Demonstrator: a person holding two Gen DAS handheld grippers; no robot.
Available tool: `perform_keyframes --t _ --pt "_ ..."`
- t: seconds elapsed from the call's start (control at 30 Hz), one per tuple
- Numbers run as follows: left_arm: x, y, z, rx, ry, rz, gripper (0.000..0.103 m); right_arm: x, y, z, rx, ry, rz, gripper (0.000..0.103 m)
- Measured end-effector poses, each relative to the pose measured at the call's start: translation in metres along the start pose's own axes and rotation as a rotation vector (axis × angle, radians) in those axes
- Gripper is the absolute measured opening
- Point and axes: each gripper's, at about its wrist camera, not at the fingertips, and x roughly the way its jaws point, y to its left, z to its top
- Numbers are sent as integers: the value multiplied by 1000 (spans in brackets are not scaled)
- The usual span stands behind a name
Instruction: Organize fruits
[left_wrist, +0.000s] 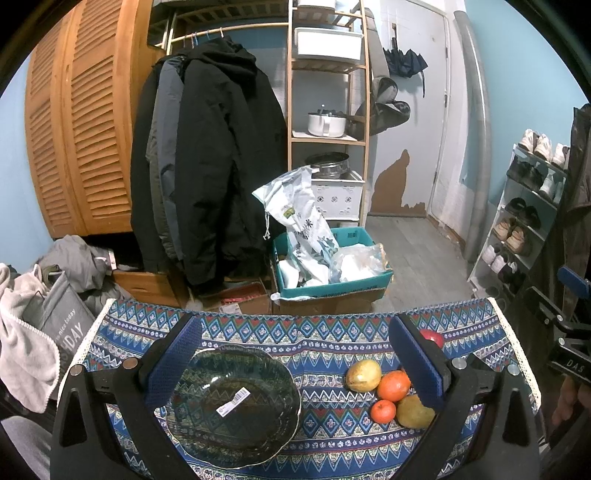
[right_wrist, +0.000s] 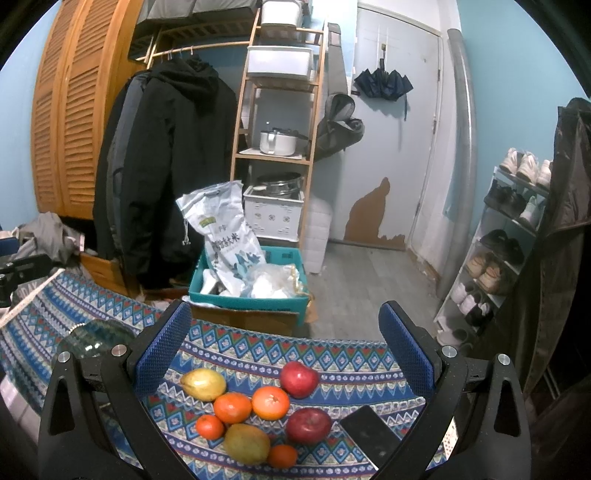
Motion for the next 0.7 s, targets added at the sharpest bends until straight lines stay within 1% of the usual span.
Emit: perform_keyframes --t 0.27,0.47,0.7 --pt "10 -7 -6 10 21 2 102 8 -6 0 2 37 -11 100" --pt "32 -15 -12 44 69 -5 102 21 -12 -5 4 85 -31 100" --pt "61 -34 -24 101 142 -21 102 42 -24 -18 28 175 -57 100"
